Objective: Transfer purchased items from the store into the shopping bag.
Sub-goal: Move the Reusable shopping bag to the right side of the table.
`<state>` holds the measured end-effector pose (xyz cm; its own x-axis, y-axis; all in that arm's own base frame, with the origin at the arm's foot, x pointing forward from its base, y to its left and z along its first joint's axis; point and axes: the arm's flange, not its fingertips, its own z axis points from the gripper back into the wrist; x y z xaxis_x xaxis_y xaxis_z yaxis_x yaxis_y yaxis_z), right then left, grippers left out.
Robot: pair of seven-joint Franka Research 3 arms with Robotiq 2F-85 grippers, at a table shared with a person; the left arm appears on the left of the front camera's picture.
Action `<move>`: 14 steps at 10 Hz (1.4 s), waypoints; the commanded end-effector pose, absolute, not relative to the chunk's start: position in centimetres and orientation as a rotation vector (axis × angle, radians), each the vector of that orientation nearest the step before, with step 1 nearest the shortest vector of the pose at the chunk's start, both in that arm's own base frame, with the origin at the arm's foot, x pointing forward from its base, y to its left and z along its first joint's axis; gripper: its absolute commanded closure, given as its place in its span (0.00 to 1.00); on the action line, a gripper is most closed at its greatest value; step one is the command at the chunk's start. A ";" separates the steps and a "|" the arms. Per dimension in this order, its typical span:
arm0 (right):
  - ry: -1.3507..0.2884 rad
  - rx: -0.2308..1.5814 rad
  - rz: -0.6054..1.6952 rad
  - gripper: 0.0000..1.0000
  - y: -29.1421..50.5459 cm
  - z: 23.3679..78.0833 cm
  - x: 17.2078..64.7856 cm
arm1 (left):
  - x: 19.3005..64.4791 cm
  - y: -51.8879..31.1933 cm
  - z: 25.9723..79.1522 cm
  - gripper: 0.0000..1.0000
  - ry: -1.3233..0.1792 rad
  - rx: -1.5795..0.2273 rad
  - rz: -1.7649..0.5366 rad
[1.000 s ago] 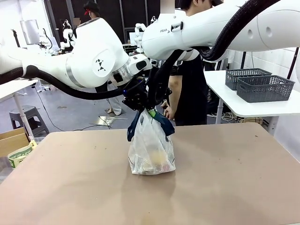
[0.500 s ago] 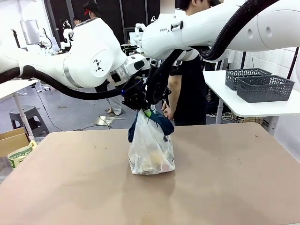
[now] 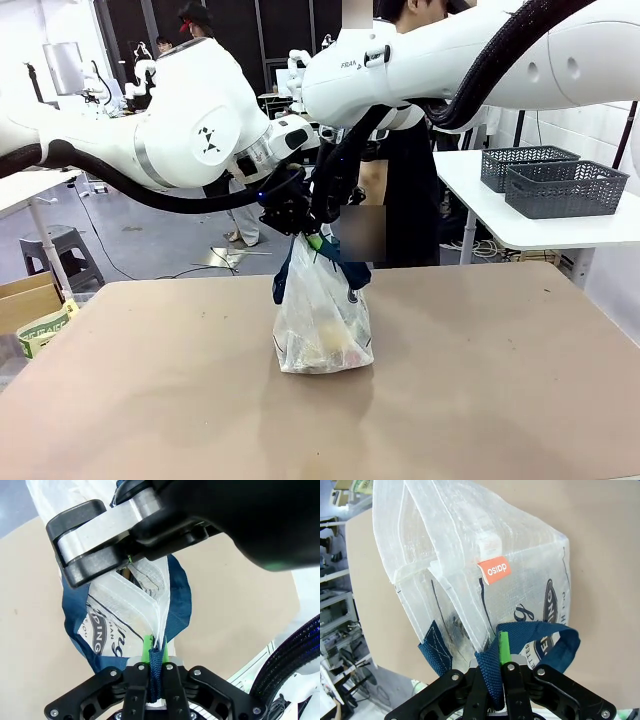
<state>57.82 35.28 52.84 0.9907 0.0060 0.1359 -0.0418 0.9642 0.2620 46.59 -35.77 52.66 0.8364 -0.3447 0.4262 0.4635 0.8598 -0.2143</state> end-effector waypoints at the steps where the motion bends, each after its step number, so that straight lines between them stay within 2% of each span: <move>1: -0.135 0.268 0.024 0.81 35.3 52.8 57.8 | 46.6 -35.8 52.7 1.00 -0.388 -0.319 -0.437; 5: -0.163 0.372 -0.004 0.05 31.2 52.4 56.6 | 46.6 -35.8 52.7 1.00 -0.388 -0.319 -0.437; 6: -0.174 0.405 -0.018 0.00 29.9 52.0 56.3 | 46.6 -35.8 52.7 1.00 -0.388 -0.319 -0.437; 11: -0.252 0.538 0.136 0.00 22.3 52.3 54.0 | 46.6 -35.8 52.7 1.00 -0.388 -0.319 -0.437; 14: -0.383 0.654 0.091 0.00 17.5 54.8 52.6 | 46.6 -35.8 52.7 1.00 -0.388 -0.319 -0.437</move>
<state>53.97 19.02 55.40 0.9419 -0.0084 0.3357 -0.1843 0.8228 0.5376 46.64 -36.02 52.55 0.8362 -0.3474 0.4243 0.4661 0.8579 -0.2162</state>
